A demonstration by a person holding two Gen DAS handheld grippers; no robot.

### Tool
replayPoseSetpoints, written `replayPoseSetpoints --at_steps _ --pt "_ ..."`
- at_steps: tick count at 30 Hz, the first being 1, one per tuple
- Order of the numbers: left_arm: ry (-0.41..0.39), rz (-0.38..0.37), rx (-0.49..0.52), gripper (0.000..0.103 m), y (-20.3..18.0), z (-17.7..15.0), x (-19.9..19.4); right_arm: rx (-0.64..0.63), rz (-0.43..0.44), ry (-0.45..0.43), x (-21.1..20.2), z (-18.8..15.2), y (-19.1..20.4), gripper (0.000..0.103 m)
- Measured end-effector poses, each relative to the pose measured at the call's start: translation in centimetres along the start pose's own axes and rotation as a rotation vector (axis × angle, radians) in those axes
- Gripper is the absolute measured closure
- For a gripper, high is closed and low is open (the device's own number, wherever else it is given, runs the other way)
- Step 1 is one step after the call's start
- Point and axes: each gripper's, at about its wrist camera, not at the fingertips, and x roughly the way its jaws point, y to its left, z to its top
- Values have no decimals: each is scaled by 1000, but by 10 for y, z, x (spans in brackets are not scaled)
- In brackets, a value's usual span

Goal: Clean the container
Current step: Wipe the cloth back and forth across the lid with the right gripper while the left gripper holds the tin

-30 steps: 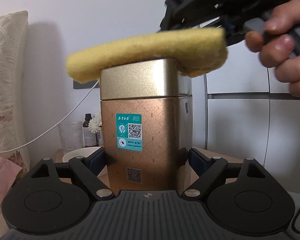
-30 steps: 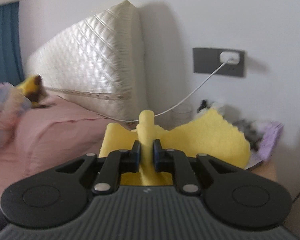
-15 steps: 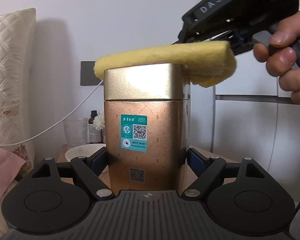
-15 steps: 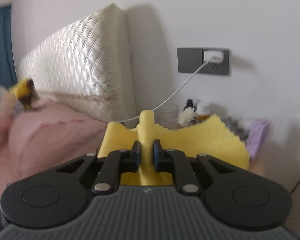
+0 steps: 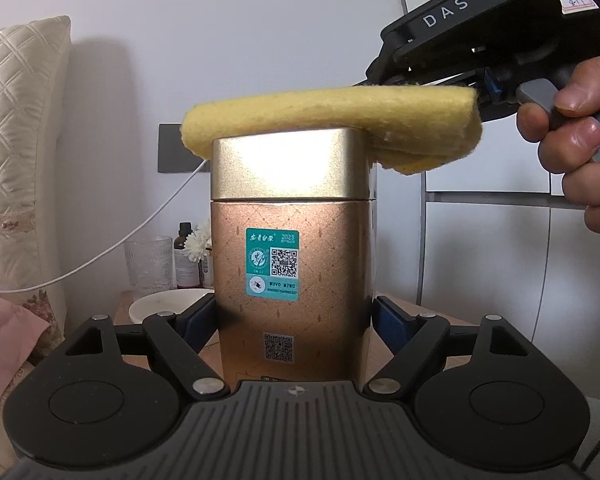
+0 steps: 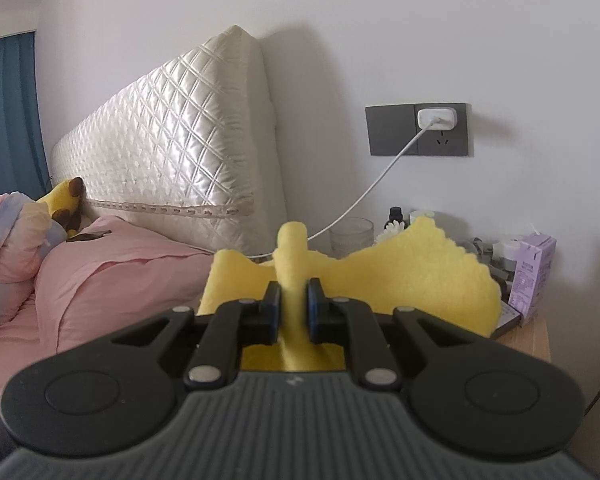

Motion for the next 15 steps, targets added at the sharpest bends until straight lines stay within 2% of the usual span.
replayPoseSetpoints --at_steps 8,15 --pt "7 7 -15 18 -16 -3 0 15 12 -12 -5 -3 -4 88" --pt "25 20 -15 18 -38 -4 1 -131 -71 -1 -5 -2 13 89"
